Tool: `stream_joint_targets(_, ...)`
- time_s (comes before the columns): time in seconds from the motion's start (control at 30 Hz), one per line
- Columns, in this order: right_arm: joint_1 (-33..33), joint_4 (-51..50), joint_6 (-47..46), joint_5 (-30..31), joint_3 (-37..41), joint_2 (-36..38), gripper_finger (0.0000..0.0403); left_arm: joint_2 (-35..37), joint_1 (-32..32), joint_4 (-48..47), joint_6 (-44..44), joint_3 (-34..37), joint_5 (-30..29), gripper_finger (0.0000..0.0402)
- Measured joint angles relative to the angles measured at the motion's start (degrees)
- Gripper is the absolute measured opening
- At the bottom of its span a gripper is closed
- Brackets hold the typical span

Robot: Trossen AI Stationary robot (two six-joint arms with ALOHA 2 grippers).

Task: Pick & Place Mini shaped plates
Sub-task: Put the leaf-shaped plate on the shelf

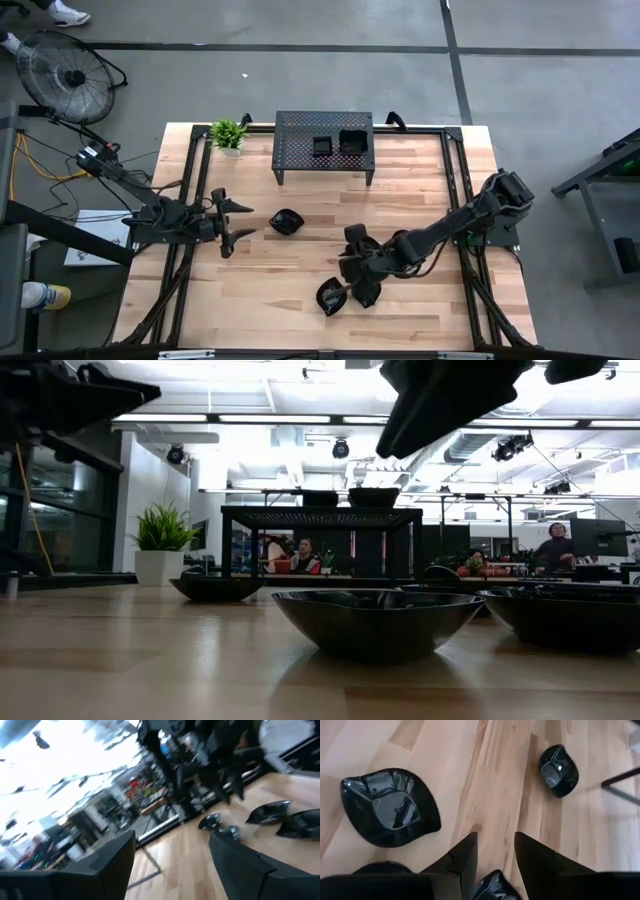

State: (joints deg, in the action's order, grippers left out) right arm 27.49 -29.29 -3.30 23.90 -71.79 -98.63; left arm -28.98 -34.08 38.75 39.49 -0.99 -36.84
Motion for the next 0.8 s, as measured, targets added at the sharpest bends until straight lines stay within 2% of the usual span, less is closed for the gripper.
stream_joint_targets(0.1,1.2,-4.2,-4.5,-0.3,0.0,-0.2,0.0124,4.1,0.0,-3.5,1.1,0.0,2.6,0.025)
stream_joint_targets(0.43,4.9,-13.8,-16.6,2.2,0.0,-0.8,0.0124,21.2,0.0,-22.8,-0.2,0.1,3.8,0.025)
stream_joint_targets(0.6,5.1,-18.3,-20.3,0.7,2.0,-0.8,0.0124,28.4,0.0,-30.5,-2.2,0.1,4.4,0.025)
stream_joint_targets(0.8,5.8,-17.2,-18.2,-0.2,8.3,-0.8,0.0124,28.4,0.0,-33.7,-4.0,0.1,5.4,0.025)
